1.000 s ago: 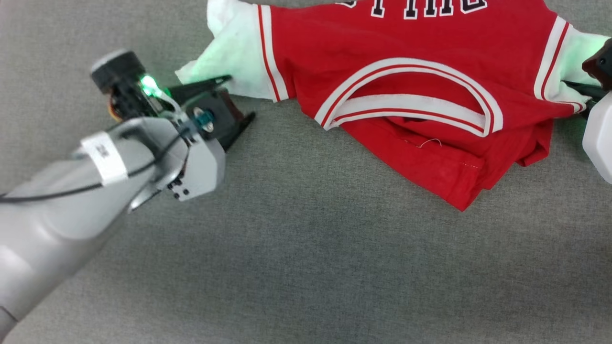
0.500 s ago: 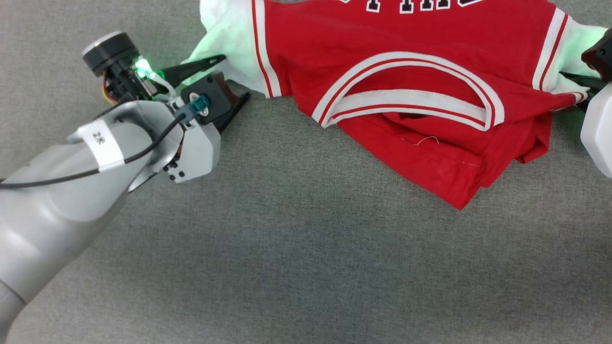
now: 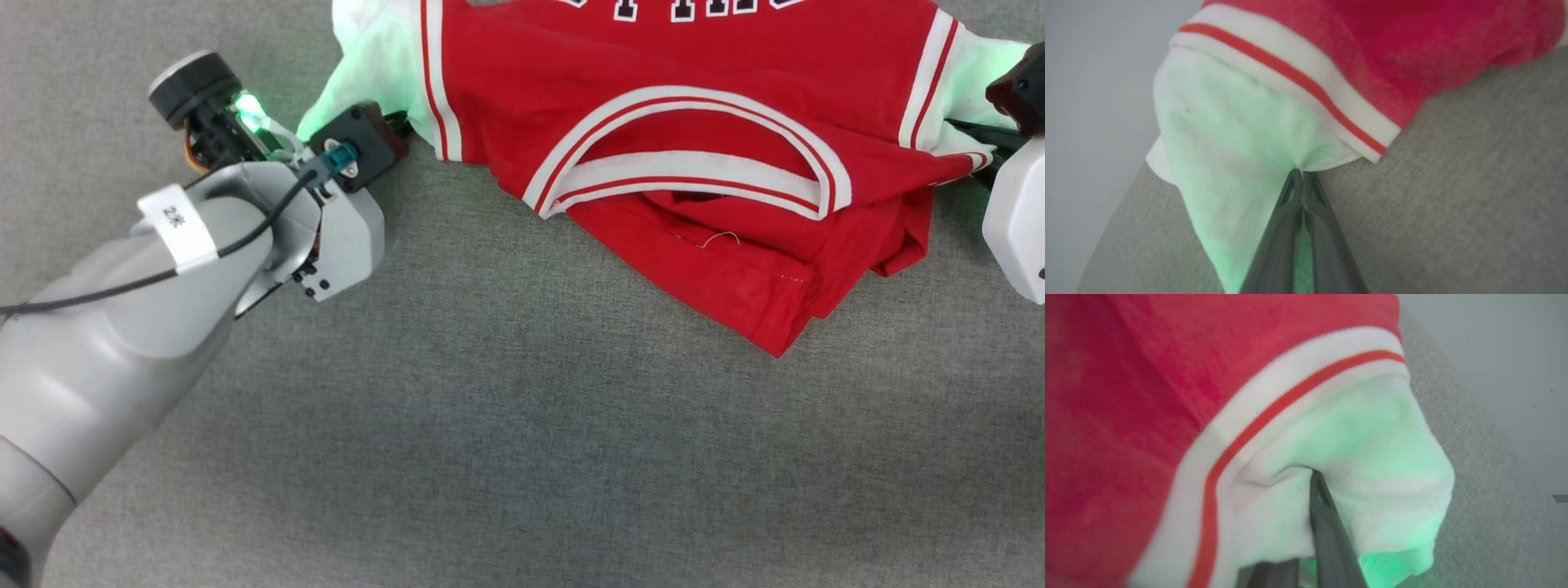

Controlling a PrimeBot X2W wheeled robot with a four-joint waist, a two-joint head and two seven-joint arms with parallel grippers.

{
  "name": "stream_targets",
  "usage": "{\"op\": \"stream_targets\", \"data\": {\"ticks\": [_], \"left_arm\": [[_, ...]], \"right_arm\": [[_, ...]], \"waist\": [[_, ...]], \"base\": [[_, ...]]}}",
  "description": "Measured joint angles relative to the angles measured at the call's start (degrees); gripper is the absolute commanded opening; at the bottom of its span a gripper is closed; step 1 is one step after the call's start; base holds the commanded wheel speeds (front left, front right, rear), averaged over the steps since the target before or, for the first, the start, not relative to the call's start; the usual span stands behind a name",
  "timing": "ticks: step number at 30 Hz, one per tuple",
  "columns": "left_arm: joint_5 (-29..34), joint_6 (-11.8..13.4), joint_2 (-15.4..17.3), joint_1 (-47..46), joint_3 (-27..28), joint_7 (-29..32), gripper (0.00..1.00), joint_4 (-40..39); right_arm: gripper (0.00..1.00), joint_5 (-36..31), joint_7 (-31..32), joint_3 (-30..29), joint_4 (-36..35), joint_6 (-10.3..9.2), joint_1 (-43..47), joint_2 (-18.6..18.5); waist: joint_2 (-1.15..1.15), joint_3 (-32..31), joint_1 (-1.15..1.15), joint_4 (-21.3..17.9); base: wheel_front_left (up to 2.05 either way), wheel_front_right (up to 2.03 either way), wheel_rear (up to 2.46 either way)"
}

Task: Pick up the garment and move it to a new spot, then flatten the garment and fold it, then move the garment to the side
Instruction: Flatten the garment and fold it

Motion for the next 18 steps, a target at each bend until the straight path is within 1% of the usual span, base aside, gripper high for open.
{"op": "stream_targets", "data": {"ticks": [5, 11, 14, 18], "left_arm": [[-4.8, 0.0, -0.1, -0.5, -0.2, -2.8, 0.00, 2.6], [-14.3, 0.0, 0.6, -0.2, 0.2, -7.7, 0.00, 3.2], [-18.1, 0.0, 1.9, 0.4, 1.2, -8.7, 0.00, 1.8], [-23.4, 0.0, 3.9, 1.5, 2.9, -9.2, 0.00, -2.6]], "right_arm": [[0.00, 0.7, -1.6, 0.0, 1.1, -0.01, 0.6, 0.5], [0.00, 3.9, -5.9, -2.7, 1.6, -0.09, 4.1, 0.9], [0.00, 4.7, -7.4, -4.7, 0.6, 0.04, 5.5, -0.4], [0.00, 6.7, -8.5, -8.5, -2.1, 0.05, 6.9, -2.5]], "waist": [[0.00, -0.8, 0.00, -0.1], [0.00, -3.2, 0.00, -0.5], [0.00, -4.9, 0.00, -0.8], [0.00, -7.2, 0.00, -1.4]], "base": [[0.00, 0.00, 0.00], [0.00, 0.00, 0.00], [0.00, 0.00, 0.00], [0.00, 0.00, 0.00]]}}
